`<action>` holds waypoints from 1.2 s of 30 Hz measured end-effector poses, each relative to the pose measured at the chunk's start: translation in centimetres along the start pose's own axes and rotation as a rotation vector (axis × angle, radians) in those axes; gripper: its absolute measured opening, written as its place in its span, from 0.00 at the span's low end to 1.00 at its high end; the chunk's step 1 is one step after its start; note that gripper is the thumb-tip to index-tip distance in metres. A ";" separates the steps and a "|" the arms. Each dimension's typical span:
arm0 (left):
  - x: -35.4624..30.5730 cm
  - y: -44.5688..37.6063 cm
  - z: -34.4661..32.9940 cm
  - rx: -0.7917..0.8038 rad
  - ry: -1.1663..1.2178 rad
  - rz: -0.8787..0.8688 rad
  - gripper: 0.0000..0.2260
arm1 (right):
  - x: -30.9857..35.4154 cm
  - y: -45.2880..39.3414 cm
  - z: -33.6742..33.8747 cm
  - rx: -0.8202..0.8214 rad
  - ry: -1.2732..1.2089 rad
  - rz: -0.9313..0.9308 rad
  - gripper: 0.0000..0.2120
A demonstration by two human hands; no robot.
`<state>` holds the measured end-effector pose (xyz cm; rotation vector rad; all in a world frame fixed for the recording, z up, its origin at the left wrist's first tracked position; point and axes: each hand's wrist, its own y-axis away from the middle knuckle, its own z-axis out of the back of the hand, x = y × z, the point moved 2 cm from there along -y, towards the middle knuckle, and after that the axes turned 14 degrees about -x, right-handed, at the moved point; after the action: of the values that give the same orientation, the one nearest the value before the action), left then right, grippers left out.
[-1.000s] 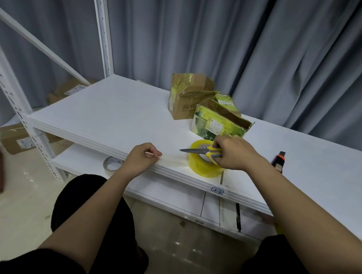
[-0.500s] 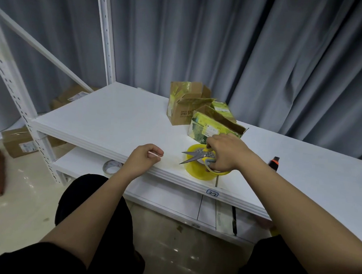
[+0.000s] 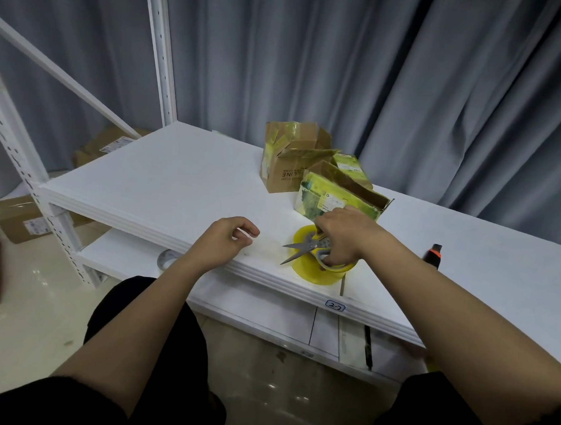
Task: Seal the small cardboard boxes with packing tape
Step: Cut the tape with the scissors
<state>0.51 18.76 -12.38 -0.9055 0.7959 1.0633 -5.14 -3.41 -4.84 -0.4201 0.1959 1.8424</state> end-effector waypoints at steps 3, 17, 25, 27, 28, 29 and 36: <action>0.2 -0.5 0.0 0.003 0.008 0.004 0.08 | 0.1 -1.0 -0.3 0.011 0.023 0.033 0.18; 1.6 -1.3 -0.1 0.002 0.012 -0.005 0.09 | 1.2 -2.6 -0.1 0.109 0.144 0.072 0.11; 2.1 -1.1 0.0 0.011 0.003 0.011 0.09 | 1.3 -2.5 0.5 0.097 0.161 0.105 0.12; 2.1 -1.0 0.0 0.008 -0.004 0.015 0.09 | 1.4 -2.5 0.5 0.095 0.152 0.105 0.15; 2.1 -1.0 0.0 0.007 -0.007 0.016 0.09 | 1.5 -2.4 0.4 0.091 0.148 0.105 0.15; 2.1 -1.0 0.0 0.006 -0.012 0.015 0.10 | 1.5 -2.4 0.3 0.087 0.145 0.103 0.15; 2.8 -1.4 1.1 -0.200 -0.097 0.019 0.13 | 1.0 -1.1 -0.2 0.032 0.174 0.079 0.10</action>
<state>2.78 20.54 -14.08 -1.0081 0.6259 1.2098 -4.32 -2.26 -5.31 -0.5575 0.3644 1.8776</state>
